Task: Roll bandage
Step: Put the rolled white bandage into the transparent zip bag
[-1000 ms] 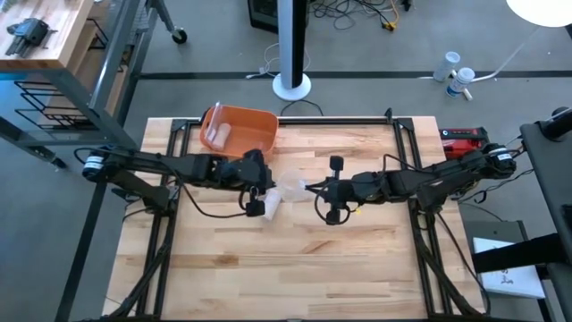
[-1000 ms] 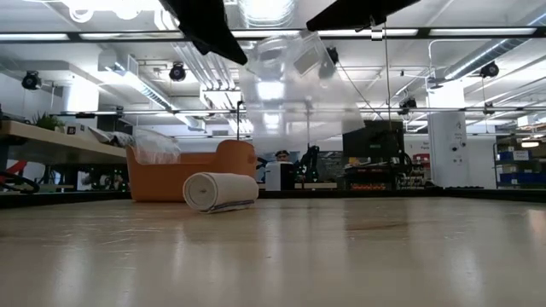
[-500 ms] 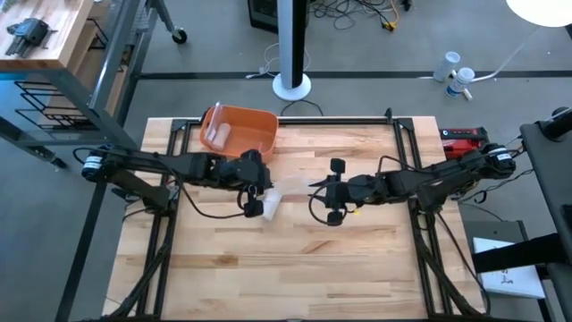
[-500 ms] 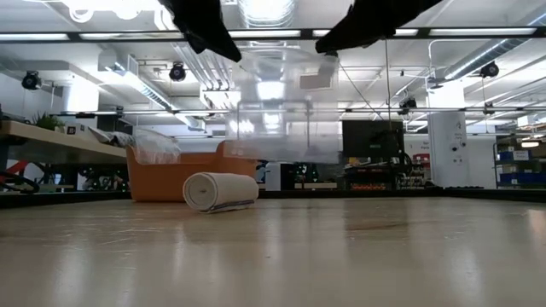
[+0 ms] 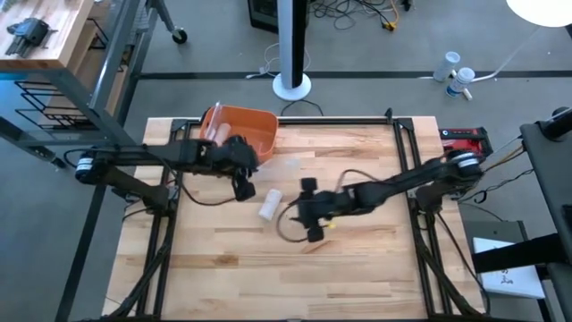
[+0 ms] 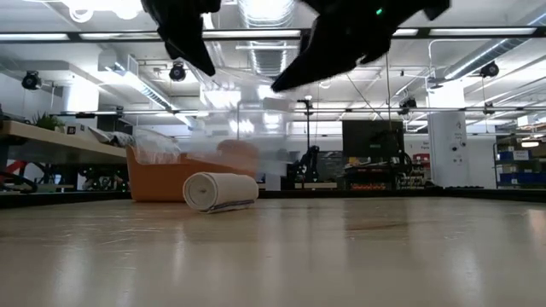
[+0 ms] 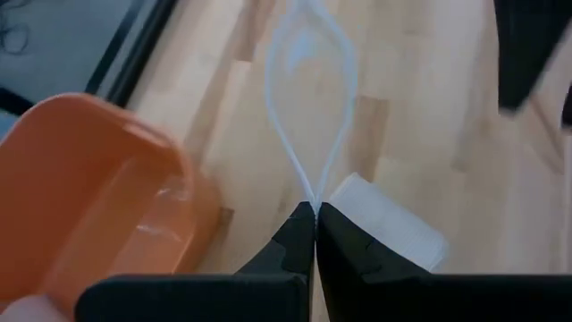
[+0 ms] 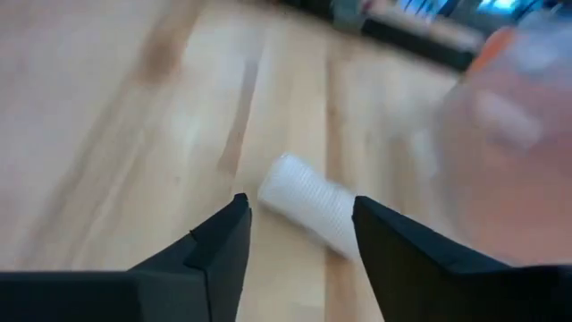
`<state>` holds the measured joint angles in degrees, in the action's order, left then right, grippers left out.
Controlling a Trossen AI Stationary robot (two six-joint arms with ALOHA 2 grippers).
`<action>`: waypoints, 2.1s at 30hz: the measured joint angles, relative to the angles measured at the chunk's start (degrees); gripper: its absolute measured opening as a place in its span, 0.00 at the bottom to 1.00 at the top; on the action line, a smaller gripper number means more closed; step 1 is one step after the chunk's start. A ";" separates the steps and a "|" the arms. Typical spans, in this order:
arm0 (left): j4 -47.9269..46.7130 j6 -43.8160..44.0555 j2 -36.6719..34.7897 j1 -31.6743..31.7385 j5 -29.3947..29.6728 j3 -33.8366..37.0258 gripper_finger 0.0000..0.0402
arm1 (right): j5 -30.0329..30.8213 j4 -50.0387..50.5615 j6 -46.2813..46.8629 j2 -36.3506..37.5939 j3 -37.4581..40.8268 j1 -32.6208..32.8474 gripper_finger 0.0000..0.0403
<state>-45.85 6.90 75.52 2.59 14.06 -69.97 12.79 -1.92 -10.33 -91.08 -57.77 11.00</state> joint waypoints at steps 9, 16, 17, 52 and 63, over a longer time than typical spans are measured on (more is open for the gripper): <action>-1.72 1.11 -5.16 3.46 0.48 -0.41 0.00 | -7.90 20.91 -9.46 -17.99 -21.52 -2.66 0.59; -1.79 1.17 -8.24 3.63 0.55 -0.39 0.00 | -8.69 29.39 -20.55 -26.55 -32.59 -7.10 0.70; -1.66 1.17 -8.41 3.63 0.55 -0.40 0.00 | -9.30 30.23 -22.05 -27.62 -33.49 -7.81 0.72; 5.70 -14.22 -12.51 4.00 5.11 6.06 0.00 | -21.79 43.27 -20.85 -26.67 -46.85 -7.47 0.27; 39.66 -28.29 -12.12 -1.49 -0.09 25.93 0.00 | -18.42 14.38 -7.19 2.78 -29.47 -5.73 0.31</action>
<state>-6.18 -21.39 63.39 1.10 13.98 -44.04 -5.63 12.46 -17.52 -88.30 -87.24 5.27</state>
